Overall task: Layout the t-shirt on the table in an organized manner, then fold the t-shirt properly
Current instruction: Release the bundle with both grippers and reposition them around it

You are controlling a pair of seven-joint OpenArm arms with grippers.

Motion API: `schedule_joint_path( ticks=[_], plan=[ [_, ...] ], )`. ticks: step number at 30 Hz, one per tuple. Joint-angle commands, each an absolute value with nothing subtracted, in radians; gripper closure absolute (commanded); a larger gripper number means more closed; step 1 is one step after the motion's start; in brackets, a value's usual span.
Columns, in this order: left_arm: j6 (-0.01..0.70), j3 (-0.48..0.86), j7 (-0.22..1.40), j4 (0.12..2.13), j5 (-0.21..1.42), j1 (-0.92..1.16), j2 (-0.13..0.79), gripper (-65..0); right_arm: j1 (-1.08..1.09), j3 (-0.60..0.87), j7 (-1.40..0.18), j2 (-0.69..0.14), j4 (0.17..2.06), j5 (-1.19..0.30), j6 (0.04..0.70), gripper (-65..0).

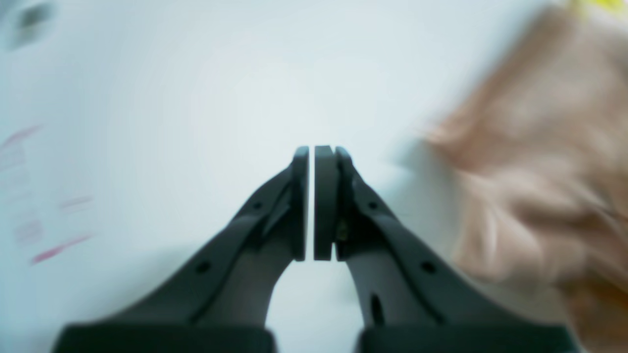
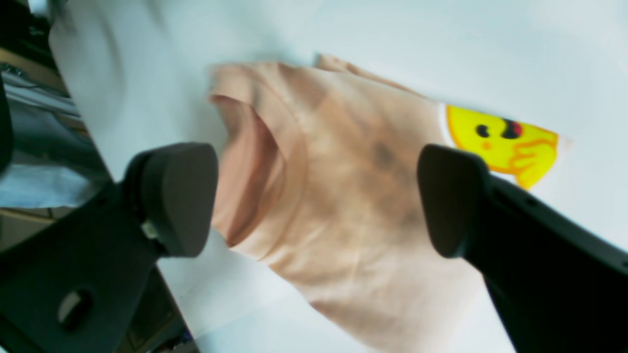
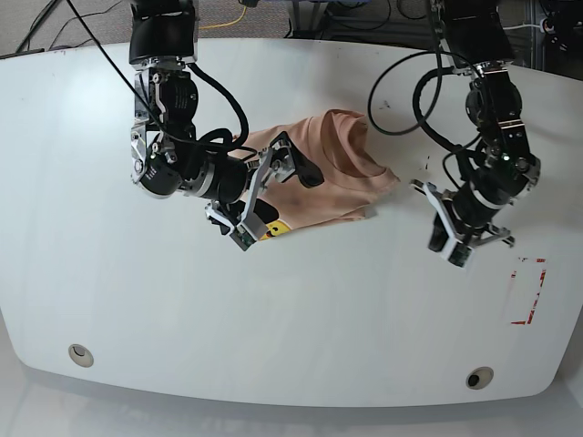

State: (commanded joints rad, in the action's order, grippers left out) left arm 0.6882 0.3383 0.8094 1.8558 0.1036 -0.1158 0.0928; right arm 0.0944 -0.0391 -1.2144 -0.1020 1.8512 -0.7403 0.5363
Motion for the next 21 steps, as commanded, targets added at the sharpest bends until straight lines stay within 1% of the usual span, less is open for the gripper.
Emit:
schedule_joint_path(
  ticks=[2, 3, 4, 6, 7, 9, 11, 15, 17, 21],
  plan=[
    [0.688, 0.387, 0.811, 1.868, 0.107, -0.14, 0.093, 0.0, 0.094, -0.038, -1.213, -0.122, 1.853, -0.739, 0.536, -59.3],
    [0.688, 0.412, 0.814, 1.87, 0.107, -0.159, 0.093, 0.0, 0.094, -0.038, -1.213, -0.136, 1.853, -0.739, 0.536, -55.6],
    [0.688, 0.418, 0.814, 1.87, 0.107, -0.165, 0.093, 0.0, 0.096, -0.038, -1.211, -0.14, 1.853, -0.739, 0.536, -53.7],
    [0.694, 0.423, 0.817, 1.868, 0.108, -0.182, 0.093, 0.0, 0.105, -0.038, -1.187, -0.168, 1.853, -0.739, 0.536, -43.3],
    [0.696, 0.417, 0.819, 1.868, 0.108, -0.182, 0.093, 0.0, 0.107, -0.038, -1.182, -0.174, 1.853, -0.739, 0.536, -41.2],
    [0.696, 0.361, 0.849, 1.868, 0.111, -0.182, 0.093, 0.0, 0.11, -0.042, -1.156, -0.2, 1.85, -0.739, 0.536, -29.5],
    [0.696, 0.305, 0.886, 1.87, 0.13, -0.176, 0.093, 0.0, 0.122, -0.044, -1.133, -0.217, 1.848, -0.739, 0.536, -20.6],
    [0.696, 0.182, 0.941, 1.876, 0.2, -0.127, 0.093, 0.0, 0.159, -0.044, -1.11, -0.249, 1.828, -0.739, 0.536, -5.4],
    [0.696, 0.128, 0.967, 1.879, 0.249, -0.09, 0.09, 0.0, 0.191, -0.044, -1.106, -0.26, 1.801, -0.739, 0.536, -0.6],
    [0.696, 0.082, 0.993, 1.879, 0.318, -0.039, 0.068, 0.0, 0.237, -0.044, -1.095, -0.265, 1.742, -0.739, 0.536, -0.3]
  ],
)
